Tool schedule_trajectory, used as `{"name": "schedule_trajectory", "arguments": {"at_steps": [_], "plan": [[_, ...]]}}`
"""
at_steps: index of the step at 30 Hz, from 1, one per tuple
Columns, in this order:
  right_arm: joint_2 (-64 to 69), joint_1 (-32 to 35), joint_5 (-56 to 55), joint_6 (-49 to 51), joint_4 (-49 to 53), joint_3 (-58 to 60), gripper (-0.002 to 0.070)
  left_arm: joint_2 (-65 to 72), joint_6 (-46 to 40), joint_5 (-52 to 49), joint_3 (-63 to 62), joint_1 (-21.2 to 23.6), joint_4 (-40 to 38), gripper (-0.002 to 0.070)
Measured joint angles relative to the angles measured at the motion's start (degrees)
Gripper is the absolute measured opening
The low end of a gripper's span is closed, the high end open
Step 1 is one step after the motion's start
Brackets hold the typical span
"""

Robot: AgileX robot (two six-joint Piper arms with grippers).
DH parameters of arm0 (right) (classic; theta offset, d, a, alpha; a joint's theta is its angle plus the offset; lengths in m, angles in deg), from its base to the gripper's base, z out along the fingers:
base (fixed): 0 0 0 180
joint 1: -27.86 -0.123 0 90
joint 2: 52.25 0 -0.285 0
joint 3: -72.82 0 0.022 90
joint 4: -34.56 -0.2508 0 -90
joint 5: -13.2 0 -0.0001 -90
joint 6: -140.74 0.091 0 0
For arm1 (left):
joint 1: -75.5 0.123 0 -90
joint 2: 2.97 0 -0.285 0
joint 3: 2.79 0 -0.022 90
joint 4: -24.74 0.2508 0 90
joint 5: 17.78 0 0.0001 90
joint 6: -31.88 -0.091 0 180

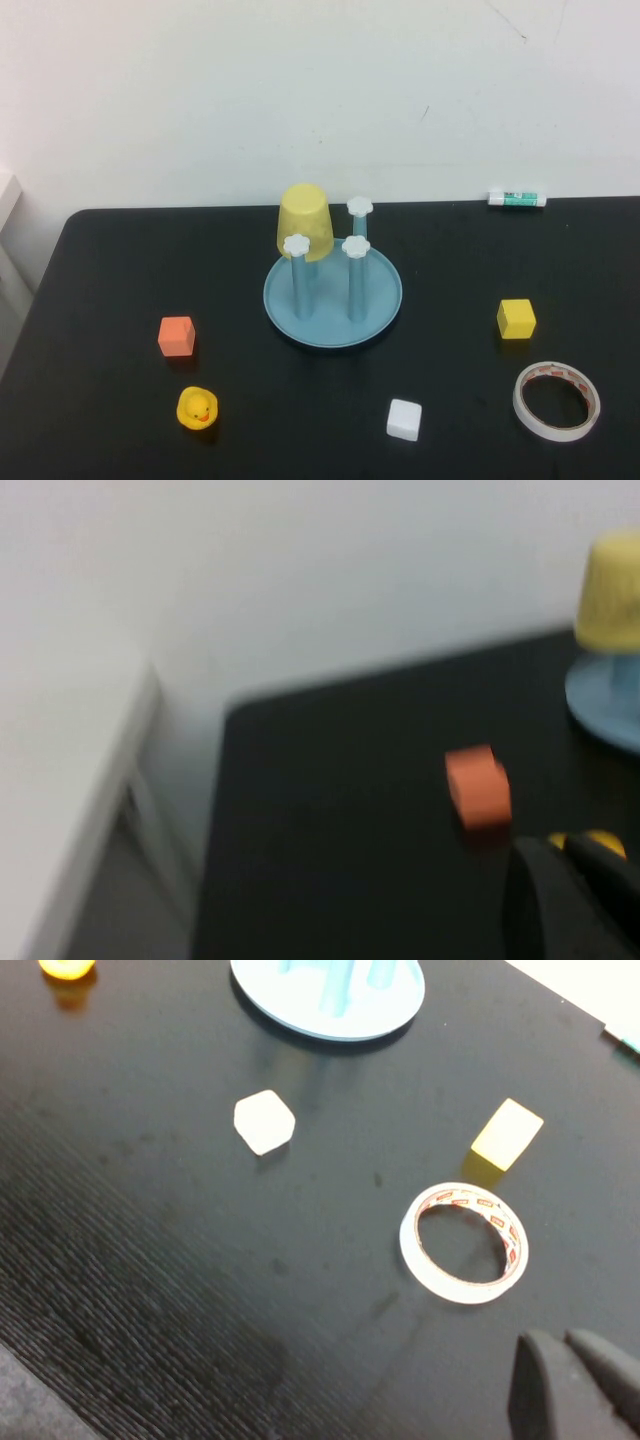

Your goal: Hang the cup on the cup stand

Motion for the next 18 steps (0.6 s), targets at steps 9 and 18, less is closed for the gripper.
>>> {"name": "schedule_trajectory", "arguments": {"at_steps": [9, 18], "plan": [[0.0, 0.0, 0.0, 0.0, 0.0, 0.04, 0.0, -0.29, 7.06, -6.05, -0.11, -0.19, 1.17, 0.0], [0.0, 0.0, 0.0, 0.0, 0.0, 0.04, 0.0, -0.37, 10.83, -6.16, -0.11, -5.48, 1.52, 0.0]]}}
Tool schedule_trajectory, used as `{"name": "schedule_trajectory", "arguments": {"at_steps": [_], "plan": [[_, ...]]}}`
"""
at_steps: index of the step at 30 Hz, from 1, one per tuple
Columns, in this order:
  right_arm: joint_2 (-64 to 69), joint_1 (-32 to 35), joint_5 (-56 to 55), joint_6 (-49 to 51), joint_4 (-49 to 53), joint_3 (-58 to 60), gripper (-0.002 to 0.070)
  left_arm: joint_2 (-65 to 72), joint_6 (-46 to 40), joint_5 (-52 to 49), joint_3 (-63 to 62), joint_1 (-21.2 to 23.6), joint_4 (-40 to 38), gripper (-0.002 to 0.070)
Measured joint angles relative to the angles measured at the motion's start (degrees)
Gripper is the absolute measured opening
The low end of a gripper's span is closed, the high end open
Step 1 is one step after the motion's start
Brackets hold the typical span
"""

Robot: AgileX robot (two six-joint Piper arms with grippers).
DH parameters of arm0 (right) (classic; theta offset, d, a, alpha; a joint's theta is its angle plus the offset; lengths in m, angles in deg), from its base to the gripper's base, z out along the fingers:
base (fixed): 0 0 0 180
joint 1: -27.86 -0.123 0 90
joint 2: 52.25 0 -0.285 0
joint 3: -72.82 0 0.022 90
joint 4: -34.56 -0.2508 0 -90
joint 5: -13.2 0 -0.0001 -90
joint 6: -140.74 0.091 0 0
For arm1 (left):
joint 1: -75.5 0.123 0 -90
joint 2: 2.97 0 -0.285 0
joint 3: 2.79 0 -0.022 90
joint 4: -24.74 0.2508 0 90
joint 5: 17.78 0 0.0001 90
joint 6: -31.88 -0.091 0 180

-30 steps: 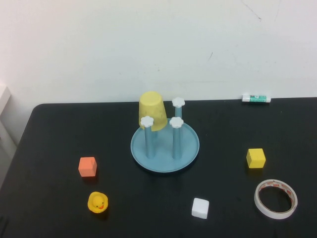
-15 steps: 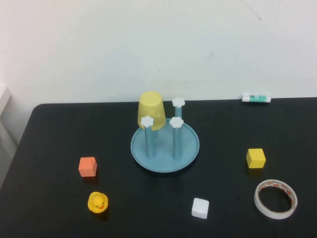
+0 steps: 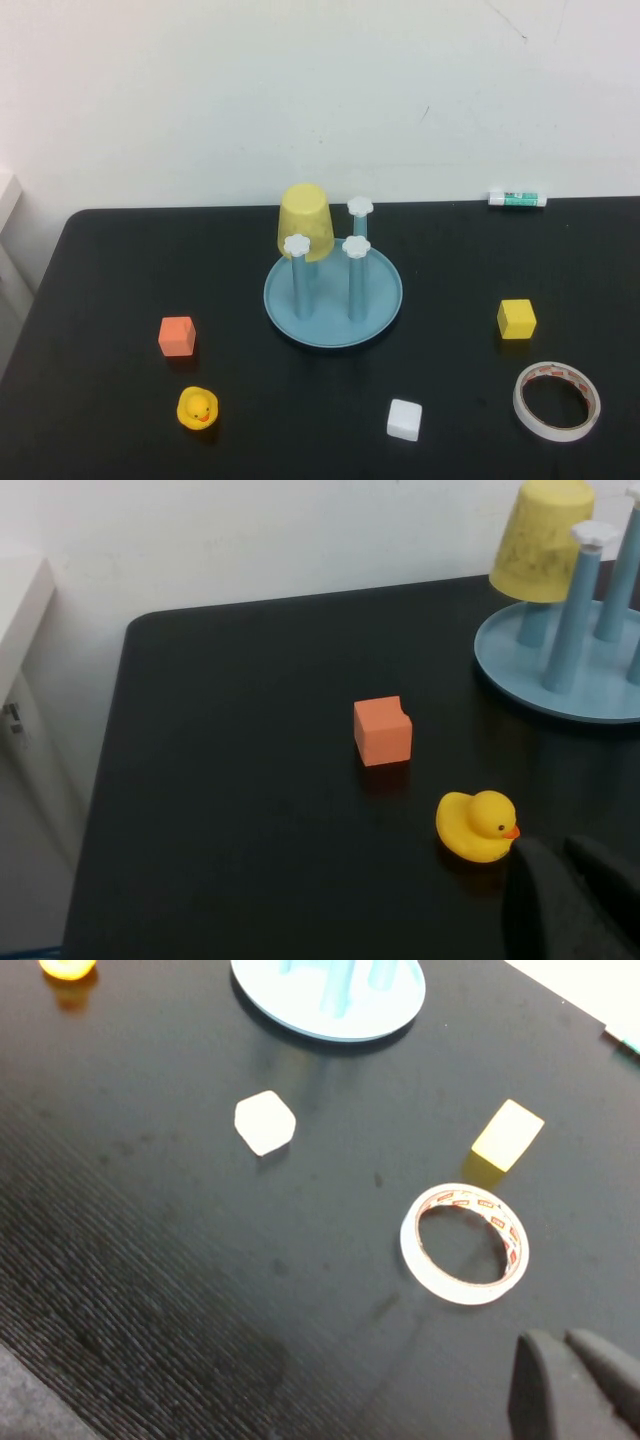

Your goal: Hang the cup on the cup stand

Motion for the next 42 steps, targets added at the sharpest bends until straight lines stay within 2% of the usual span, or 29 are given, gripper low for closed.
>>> {"name": "schedule_trajectory", "arguments": {"at_steps": [28, 31, 39, 42], "plan": [[-0.86, 0.6, -1.01, -0.34, 0.11, 0.31, 0.0, -0.05, 0.0, -0.08, 0.0, -0.08, 0.0, -0.0001], [-3.1, 4.27, -4.48, -1.07, -0.85, 1.65, 0.0, -0.05, 0.0, -0.08, 0.0, -0.08, 0.0, -0.0001], [-13.98, 23.22, -25.34, -1.21, -2.5, 14.24, 0.0, -0.05, 0.0, -0.08, 0.0, -0.08, 0.0, -0.0001], [-15.5, 28.76, -28.52, -1.21, -3.01, 18.9, 0.0, -0.14, 0.0, -0.08, 0.0, -0.08, 0.0, -0.0001]]}}
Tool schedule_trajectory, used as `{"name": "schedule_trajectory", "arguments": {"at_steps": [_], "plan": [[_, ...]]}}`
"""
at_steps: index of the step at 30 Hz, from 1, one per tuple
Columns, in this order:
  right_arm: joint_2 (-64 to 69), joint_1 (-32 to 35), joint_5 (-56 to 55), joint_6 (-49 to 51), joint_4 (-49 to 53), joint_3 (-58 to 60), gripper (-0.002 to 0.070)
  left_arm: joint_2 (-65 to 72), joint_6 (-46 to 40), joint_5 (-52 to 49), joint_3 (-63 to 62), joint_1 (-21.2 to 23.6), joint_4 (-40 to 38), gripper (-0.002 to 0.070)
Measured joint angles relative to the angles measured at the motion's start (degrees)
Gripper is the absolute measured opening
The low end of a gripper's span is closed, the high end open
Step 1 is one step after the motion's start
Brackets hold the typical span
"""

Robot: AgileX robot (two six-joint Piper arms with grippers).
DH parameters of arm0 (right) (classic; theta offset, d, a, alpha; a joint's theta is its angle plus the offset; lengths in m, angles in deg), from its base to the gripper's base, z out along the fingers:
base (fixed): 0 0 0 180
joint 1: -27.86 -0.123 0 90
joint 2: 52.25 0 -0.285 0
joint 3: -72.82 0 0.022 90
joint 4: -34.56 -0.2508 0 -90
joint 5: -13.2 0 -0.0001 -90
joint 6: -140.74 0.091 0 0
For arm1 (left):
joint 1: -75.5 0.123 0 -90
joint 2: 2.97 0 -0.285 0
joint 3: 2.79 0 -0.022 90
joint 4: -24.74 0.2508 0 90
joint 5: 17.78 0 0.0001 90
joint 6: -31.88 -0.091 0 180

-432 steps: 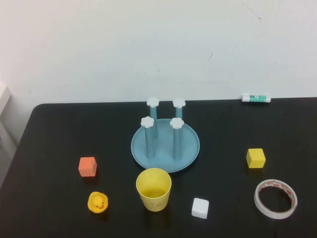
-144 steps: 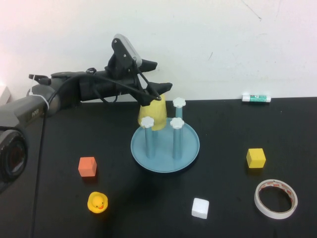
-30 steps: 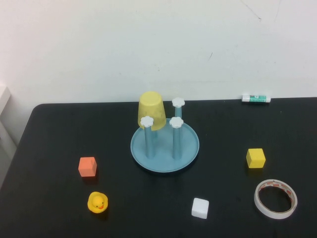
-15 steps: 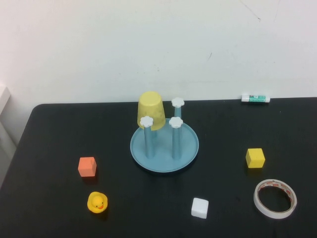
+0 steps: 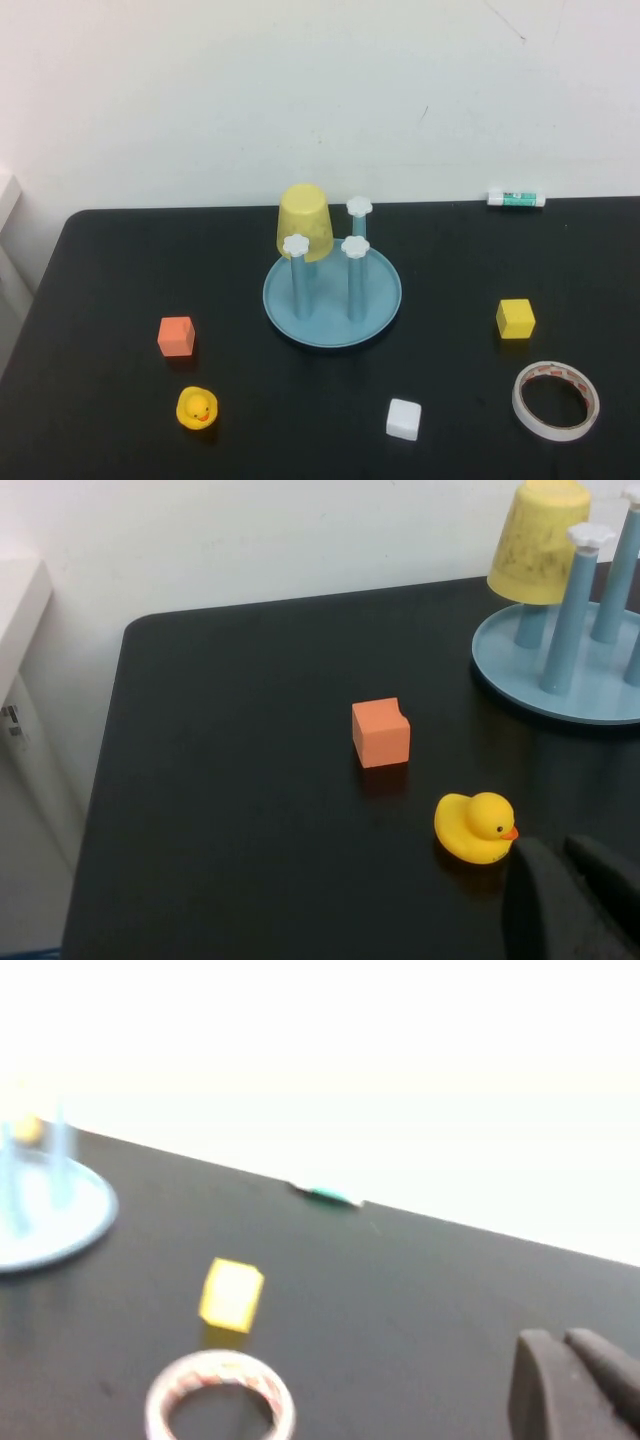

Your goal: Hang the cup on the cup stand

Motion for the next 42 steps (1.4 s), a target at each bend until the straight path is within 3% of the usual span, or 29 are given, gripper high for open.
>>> {"name": "schedule_trajectory", "arguments": {"at_steps": [3, 13, 21, 42], "plan": [[-0.2, 5.01, -0.89, 0.0, -0.23, 4.07, 0.0, 0.0, 0.0, 0.0, 0.0, 0.0, 0.0, -0.0001], [-0.2, 10.75, 1.66, 0.11, -0.36, 6.15, 0.0, 0.0, 0.0, 0.0, 0.0, 0.0, 0.0, -0.0001], [-0.2, 11.18, 2.6, 6.05, 0.26, 5.95, 0.0, 0.0, 0.09, 0.0, 0.0, 0.0, 0.0, -0.0001], [-0.2, 10.61, 3.05, 6.31, 0.84, 5.82, 0.0, 0.0, 0.09, 0.0, 0.0, 0.0, 0.0, -0.0001]]}}
